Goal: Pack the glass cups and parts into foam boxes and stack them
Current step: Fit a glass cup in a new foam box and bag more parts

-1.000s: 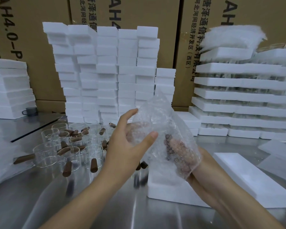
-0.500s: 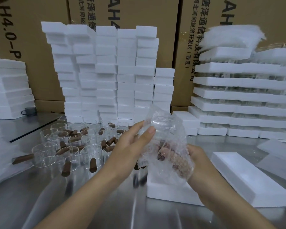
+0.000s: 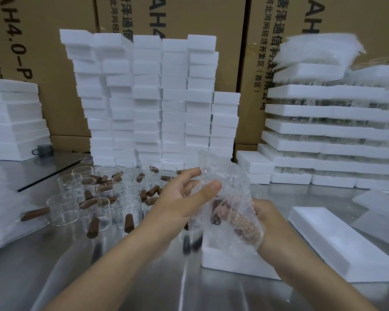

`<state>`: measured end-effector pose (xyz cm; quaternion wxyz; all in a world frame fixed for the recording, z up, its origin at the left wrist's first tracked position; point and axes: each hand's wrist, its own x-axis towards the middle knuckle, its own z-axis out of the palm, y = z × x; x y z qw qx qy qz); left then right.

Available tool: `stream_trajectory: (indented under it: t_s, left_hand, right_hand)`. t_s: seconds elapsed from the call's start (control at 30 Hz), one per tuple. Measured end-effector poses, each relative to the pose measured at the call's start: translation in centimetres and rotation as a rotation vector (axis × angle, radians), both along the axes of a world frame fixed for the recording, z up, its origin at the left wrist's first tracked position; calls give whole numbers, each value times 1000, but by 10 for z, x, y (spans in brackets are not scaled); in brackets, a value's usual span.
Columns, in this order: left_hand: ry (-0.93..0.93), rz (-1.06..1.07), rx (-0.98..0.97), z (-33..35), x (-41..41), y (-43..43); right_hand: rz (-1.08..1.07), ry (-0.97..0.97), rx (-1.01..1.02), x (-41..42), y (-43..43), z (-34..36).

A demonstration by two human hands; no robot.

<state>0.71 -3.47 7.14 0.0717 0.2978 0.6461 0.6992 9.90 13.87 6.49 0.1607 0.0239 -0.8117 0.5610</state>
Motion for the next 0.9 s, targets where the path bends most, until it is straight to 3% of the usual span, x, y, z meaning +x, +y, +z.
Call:
stream_trajectory:
  t_s: [0.4,0.77,0.83,0.9]
  left_hand:
    - [-101,-14,148,-1,8,8]
    - [-168,-102,65,-7,4,4]
    - [-171,-62,62,-4,3,3]
    - [-134,-44,64,-3,2,1]
  right_hand:
    - [84,4,-48,3,-3,3]
    - [-15,-59,-3,-4,-3,-6]
    - [-108,-119,-89,-11,-6,1]
    - [-192,-174,-341,-19,-7,8]
